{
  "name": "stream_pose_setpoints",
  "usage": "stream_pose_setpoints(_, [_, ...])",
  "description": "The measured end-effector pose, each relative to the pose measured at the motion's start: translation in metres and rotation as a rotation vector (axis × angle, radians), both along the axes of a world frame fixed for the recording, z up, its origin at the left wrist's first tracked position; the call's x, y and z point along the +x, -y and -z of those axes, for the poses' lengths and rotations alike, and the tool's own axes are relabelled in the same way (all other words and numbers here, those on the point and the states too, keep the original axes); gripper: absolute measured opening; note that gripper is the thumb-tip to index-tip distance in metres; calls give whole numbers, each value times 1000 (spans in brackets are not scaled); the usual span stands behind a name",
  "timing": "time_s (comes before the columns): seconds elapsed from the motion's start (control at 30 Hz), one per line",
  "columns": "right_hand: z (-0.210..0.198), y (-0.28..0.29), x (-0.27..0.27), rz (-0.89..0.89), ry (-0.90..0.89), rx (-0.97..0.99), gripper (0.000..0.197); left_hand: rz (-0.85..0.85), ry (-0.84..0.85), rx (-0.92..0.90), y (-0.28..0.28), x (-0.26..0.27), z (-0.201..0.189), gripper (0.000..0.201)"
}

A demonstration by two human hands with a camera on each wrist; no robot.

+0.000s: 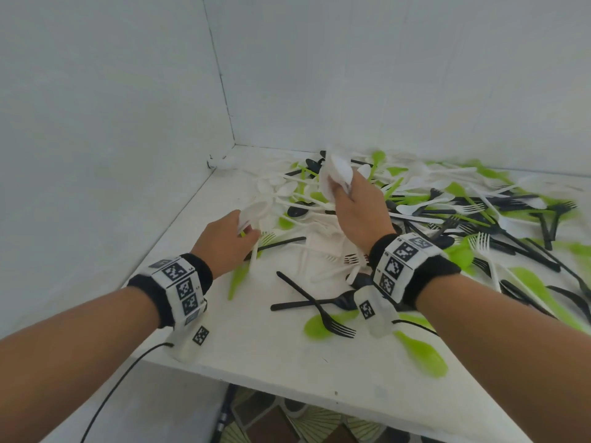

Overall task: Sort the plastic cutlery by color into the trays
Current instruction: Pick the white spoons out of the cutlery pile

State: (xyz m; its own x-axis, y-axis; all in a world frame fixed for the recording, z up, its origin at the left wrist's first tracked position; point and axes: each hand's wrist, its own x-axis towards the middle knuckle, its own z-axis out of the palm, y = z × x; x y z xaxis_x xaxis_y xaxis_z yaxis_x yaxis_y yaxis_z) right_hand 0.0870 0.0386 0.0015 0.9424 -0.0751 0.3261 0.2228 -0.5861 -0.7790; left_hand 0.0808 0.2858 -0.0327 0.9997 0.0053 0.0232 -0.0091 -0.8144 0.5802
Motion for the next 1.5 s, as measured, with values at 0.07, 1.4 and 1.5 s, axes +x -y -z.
stream_pose_setpoints(0.07, [5,-2,7,13,-161,28,18,-23,-67,86,-4,10,2,33])
stream_pose_setpoints(1.4, [26,66,22,212,-425,80,28,392,-73,-68,95,24,-15,34])
stream_pose_setpoints(1.5, [30,83,17,238,-428,49,30,417,51,27,106,33,-8,25])
